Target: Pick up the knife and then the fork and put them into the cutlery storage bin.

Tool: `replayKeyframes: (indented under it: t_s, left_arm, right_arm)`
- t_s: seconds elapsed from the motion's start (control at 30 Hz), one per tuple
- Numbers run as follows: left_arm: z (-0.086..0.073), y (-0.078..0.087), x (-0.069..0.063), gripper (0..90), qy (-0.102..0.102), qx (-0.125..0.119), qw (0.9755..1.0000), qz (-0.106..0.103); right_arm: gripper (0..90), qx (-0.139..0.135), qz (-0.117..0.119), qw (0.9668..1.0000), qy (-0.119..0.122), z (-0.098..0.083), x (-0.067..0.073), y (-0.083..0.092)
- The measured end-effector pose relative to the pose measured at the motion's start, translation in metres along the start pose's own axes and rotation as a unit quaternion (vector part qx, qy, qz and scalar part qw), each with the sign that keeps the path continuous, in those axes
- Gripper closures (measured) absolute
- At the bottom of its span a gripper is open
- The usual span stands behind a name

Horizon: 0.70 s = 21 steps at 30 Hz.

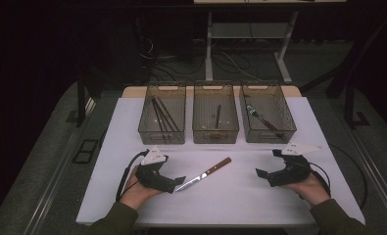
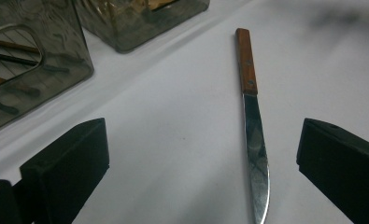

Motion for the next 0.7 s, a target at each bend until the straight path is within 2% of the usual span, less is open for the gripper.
replayKeyframes:
  t_s: [0.17,0.33,0.63,0.7]
  left_arm:
    - [0.006,-0.003,-0.002,6.2,0.002,-0.005,1.0,-0.004]
    - [0.019,-0.011,-0.007,20.4,0.006,-0.008,0.9999,-0.014]
    - [0.032,-0.048,-0.018,52.6,0.0,0.034,0.9981,-0.051]
    - [0.033,-0.055,-0.021,58.2,-0.005,0.046,0.9976,-0.052]
  right_arm:
    - [0.5,-0.01,0.002,0.9999,-0.009,-0.011,0.005,0.003]
    - [0.5,-0.006,0.008,0.9998,-0.017,-0.021,0.007,0.007]
    - [0.5,-0.001,0.008,0.9999,-0.015,-0.025,0.008,0.007]
    - [0.5,0.0,0.008,0.9999,-0.014,-0.025,0.008,0.007]
Point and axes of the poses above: each handheld gripper's, and its own axes: y roughly backward along the jaws, z roughly out of its top, x roughly to its left, the point moved 6 cm from there along -y, roughly forward along the jaws, and after that the axes turned 8 degrees about -z, right-handed, at the moved point
